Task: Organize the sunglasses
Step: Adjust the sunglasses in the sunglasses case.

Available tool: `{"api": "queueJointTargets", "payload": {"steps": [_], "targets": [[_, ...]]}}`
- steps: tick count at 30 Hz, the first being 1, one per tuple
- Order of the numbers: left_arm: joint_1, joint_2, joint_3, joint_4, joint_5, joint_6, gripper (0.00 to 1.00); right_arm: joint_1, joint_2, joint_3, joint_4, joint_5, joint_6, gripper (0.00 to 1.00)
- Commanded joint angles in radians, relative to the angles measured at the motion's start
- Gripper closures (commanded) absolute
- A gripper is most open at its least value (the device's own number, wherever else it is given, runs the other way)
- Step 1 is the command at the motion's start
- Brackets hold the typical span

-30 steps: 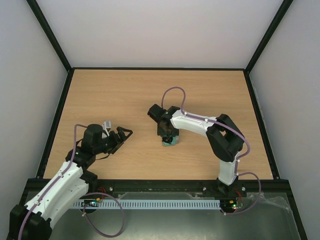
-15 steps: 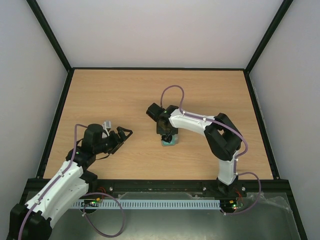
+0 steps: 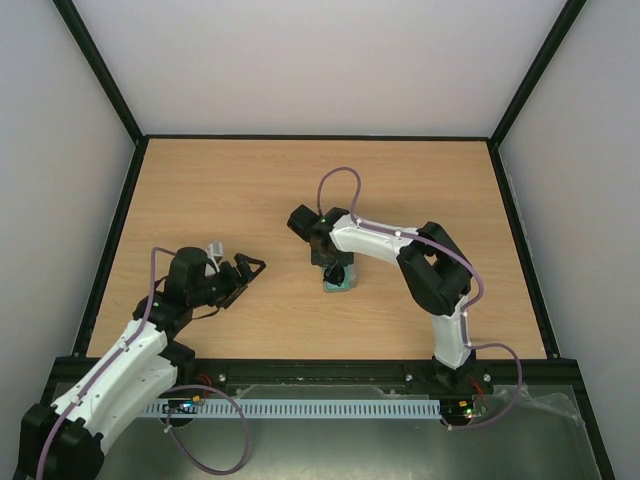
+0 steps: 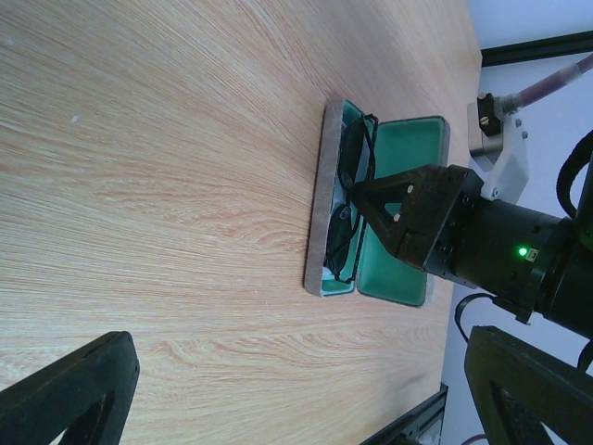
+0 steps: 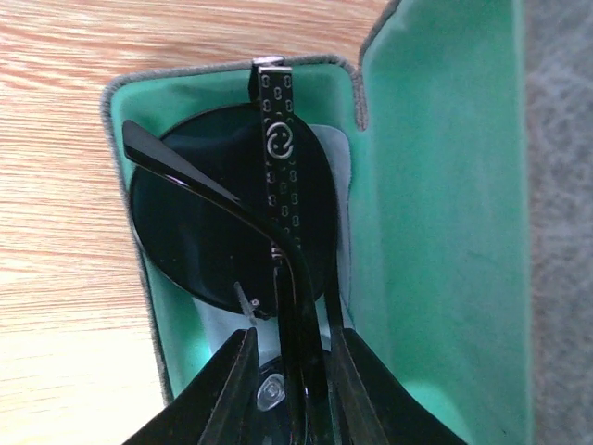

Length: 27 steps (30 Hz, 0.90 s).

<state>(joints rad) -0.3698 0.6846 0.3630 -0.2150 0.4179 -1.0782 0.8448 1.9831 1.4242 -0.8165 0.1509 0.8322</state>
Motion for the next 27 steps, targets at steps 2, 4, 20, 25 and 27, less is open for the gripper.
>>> {"api": "queueJointTargets", "payload": {"steps": [2, 4, 20, 25, 27], "targets": [[0.006, 0.012, -0.01, 0.021, 0.009, 0.017, 0.01, 0.004, 0.027, 0.024, -0.051, 0.052, 0.01, 0.76], [0.006, 0.015, -0.008, 0.023, 0.008, 0.019, 0.01, 0.003, 0.029, 0.023, -0.046, 0.052, 0.008, 0.8], [0.008, 0.027, -0.015, 0.035, 0.009, 0.02, 0.01, 0.003, 0.048, 0.022, -0.039, 0.049, -0.004, 0.82], [0.009, 0.025, -0.015, 0.034, 0.011, 0.02, 0.01, 0.006, 0.034, 0.021, -0.04, 0.068, 0.002, 0.94], [0.009, 0.023, -0.017, 0.035, 0.011, 0.022, 0.01, 0.01, 0.028, 0.031, -0.055, 0.089, 0.004, 0.98]]}}
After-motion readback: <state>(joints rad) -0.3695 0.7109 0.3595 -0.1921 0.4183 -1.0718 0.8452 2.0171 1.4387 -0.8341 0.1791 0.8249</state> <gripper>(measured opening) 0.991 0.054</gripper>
